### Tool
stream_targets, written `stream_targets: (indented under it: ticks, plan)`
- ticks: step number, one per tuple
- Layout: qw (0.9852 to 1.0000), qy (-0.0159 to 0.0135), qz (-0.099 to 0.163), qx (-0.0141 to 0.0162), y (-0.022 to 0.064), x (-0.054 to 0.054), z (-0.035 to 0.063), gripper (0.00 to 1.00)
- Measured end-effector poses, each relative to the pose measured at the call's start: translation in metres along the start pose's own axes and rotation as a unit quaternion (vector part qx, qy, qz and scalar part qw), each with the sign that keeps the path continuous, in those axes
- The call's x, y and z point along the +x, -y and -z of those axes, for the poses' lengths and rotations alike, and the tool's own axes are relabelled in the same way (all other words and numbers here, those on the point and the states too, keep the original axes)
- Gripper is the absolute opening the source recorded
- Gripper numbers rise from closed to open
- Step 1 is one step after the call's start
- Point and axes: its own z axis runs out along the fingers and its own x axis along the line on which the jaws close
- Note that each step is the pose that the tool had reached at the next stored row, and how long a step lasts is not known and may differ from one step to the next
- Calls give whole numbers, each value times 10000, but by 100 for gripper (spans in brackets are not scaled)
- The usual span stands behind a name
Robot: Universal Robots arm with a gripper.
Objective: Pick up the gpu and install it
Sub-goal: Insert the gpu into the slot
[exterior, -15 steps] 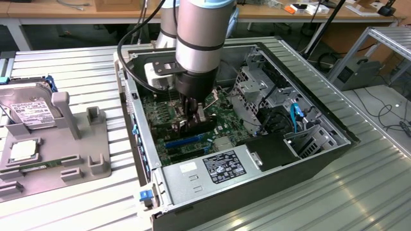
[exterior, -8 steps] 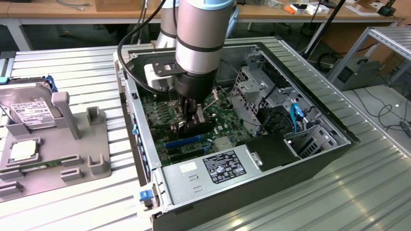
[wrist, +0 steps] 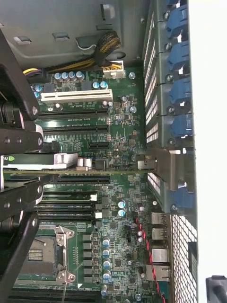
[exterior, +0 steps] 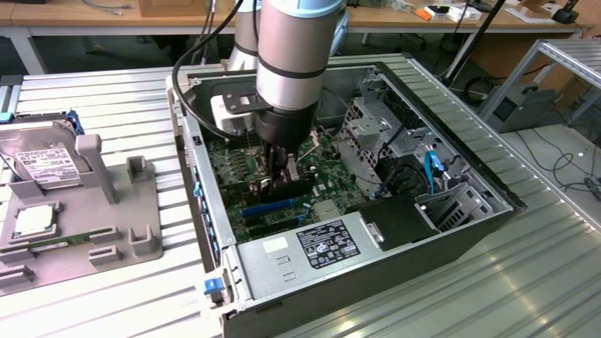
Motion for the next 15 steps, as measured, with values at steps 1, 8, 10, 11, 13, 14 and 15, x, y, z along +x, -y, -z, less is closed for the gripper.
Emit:
stream_targets:
  ticks: [1, 8, 10, 11, 13, 14, 15]
  plan:
    - [10000, 1, 0, 1, -15, 1, -1, 27]
    - [10000, -1, 0, -6, -21, 1, 0, 27]
    - [10000, 0, 1, -6, -21, 1, 0, 27]
    - [10000, 0, 1, -6, -21, 1, 0, 27]
    - [10000, 1, 1, -6, -20, 2, -1, 27]
    - [10000, 1, 1, -6, -20, 5, -1, 27]
    - [10000, 1, 0, -6, -20, 5, 0, 27]
